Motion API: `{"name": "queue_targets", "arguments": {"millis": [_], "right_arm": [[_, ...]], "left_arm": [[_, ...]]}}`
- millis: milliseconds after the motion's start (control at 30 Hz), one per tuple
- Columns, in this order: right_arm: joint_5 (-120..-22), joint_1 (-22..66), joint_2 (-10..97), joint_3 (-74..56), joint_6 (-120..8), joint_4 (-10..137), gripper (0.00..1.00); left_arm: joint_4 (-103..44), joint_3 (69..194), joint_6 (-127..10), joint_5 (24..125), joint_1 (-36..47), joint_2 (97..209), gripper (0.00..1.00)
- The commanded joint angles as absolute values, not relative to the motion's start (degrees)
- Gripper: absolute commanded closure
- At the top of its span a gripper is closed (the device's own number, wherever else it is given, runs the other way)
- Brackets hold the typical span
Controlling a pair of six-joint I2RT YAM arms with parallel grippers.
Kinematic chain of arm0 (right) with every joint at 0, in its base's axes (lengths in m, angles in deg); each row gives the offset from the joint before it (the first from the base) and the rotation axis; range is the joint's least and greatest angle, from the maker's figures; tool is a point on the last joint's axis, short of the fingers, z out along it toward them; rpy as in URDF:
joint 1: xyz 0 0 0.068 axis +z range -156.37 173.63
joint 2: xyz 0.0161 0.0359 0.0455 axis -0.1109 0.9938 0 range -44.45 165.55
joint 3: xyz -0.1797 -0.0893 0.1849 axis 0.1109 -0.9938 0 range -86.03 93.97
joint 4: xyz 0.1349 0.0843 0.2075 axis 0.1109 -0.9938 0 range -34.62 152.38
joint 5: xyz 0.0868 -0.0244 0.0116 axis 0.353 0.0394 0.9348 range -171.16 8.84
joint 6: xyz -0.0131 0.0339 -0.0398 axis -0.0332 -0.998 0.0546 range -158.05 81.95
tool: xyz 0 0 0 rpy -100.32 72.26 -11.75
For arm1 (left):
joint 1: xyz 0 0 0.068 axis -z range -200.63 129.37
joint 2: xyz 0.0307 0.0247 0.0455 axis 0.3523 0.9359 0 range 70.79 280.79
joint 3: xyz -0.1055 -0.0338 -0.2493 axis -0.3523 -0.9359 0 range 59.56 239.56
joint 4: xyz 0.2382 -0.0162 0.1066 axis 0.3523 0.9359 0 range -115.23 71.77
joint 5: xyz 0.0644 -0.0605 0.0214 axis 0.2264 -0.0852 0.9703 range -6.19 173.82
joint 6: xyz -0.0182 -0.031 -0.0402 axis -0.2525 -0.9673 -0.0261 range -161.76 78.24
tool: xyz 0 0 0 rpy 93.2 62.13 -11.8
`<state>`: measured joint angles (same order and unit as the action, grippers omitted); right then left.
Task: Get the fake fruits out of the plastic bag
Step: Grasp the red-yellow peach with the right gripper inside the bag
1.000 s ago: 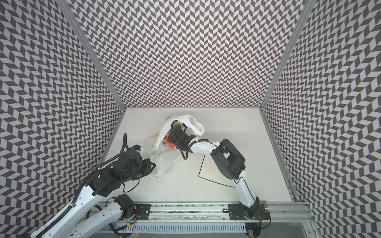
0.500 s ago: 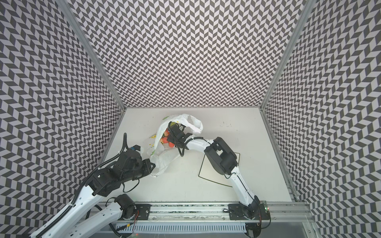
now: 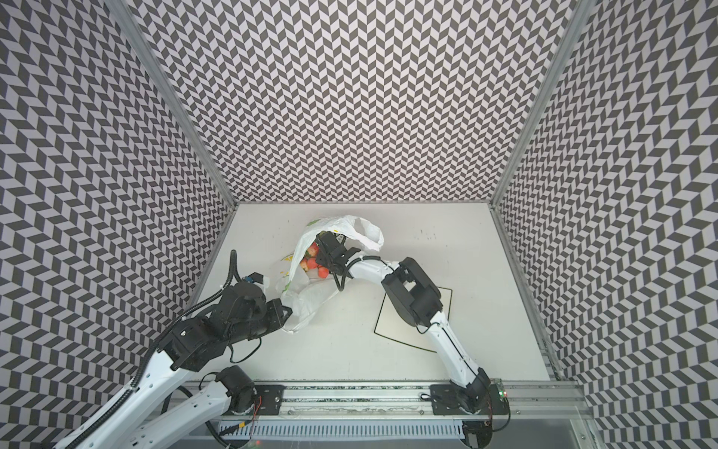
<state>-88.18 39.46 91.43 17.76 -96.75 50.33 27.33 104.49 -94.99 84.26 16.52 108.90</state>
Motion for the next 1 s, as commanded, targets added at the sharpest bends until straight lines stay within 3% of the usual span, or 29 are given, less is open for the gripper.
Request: {"name": "queue_targets", "arguments": {"millis": [0, 467, 967], "right_arm": [[-88.7, 39.2, 89.8, 17.7, -95.1, 52.7, 0.61], [-80.4, 40.1, 70.2, -3.7, -92.7, 63.1, 0.61], [-66.4, 41.5, 49.4, -18.2, -83.5, 61.0, 0.61]], "left_arm": [[27.9, 105.9, -95.4, 85.8, 16.9, 108.1, 1.0], [12.9, 103.1, -98.6, 87.2, 16.9, 112.3, 1.0], [9.4, 103.6, -98.7, 89.2, 17.1, 115.2, 1.0]]}}
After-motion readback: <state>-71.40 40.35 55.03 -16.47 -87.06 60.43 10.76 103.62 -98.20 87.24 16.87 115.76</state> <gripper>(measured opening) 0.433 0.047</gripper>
